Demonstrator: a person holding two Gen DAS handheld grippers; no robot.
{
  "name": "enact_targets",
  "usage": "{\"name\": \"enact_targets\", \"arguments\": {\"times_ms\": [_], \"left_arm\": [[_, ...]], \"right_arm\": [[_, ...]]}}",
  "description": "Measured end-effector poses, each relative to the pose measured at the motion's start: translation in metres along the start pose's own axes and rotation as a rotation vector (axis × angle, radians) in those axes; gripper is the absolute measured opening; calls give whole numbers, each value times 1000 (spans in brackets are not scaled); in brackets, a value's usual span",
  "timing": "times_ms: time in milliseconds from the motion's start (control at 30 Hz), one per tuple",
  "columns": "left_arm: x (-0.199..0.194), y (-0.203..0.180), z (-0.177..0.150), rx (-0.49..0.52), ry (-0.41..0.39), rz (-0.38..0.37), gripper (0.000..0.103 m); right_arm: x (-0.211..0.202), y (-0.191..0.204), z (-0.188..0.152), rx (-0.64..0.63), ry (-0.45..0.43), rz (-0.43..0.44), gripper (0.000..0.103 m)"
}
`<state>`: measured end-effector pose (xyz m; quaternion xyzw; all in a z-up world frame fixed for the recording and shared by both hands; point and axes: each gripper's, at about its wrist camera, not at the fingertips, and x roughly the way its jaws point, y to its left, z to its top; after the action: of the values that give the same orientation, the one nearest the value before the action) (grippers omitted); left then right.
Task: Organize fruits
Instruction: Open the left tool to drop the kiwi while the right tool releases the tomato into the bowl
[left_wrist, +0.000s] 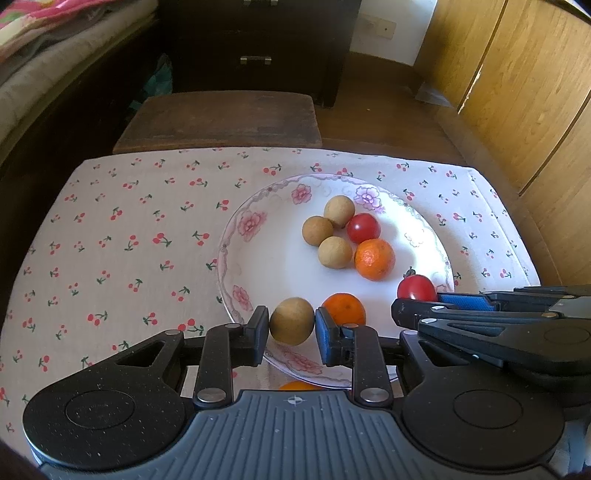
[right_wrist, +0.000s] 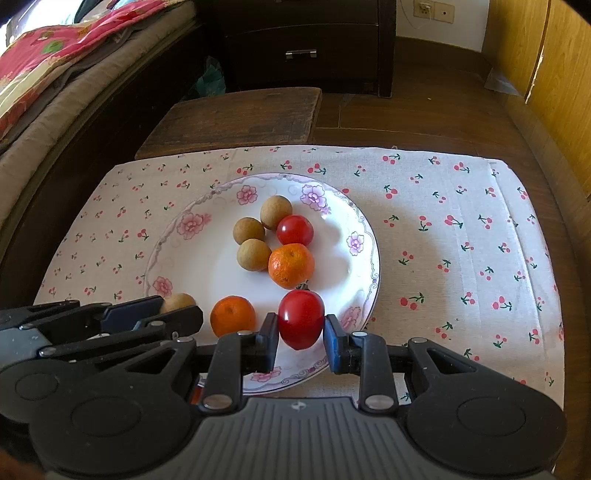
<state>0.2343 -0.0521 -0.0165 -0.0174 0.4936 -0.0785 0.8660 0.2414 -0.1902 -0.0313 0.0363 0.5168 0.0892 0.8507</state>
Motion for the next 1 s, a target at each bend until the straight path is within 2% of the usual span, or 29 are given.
{"name": "enact_targets", "arguments": {"times_ms": [633, 1000], "left_arm": [[-10, 4, -2, -5, -14, -5, 45], [-32, 10, -19, 11, -23, -12, 47]], "right_arm": [[-7, 1, 1, 0, -30, -10, 31], [-33, 17, -19, -29, -50, -11, 31]]}}
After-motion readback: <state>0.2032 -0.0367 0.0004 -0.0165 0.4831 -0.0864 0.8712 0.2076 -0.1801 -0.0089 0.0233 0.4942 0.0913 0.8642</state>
